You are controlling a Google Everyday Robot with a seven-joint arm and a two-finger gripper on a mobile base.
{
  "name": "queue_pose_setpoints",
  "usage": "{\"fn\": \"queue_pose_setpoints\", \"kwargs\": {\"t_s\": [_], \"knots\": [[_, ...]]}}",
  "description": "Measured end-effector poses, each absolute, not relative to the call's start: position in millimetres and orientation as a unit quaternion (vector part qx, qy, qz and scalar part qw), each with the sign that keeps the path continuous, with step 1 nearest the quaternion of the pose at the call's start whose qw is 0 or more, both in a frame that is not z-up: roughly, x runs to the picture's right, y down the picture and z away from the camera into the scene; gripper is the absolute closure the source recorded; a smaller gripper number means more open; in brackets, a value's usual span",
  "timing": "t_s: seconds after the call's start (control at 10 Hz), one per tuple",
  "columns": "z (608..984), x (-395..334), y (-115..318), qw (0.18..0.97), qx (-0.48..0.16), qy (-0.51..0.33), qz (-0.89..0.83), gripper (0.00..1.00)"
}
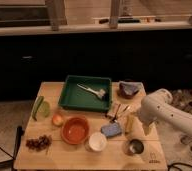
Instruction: Place banana in red bowl
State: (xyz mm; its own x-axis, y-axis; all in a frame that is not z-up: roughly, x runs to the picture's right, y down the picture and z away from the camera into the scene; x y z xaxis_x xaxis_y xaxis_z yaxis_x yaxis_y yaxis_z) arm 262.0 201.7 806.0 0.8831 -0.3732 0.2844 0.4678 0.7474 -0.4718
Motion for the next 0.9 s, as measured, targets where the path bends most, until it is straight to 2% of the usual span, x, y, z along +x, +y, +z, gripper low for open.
{"fn": "queue_pose_setpoints", "kwargs": {"t_s": [0.7, 0.9], "knots": [[831.4, 250.7, 209.1, 0.918, -0.289, -0.121, -0.243, 0.20], [837.8, 256.6, 212.6, 0.917, -0.296, -0.122, -0.238, 0.27]]}}
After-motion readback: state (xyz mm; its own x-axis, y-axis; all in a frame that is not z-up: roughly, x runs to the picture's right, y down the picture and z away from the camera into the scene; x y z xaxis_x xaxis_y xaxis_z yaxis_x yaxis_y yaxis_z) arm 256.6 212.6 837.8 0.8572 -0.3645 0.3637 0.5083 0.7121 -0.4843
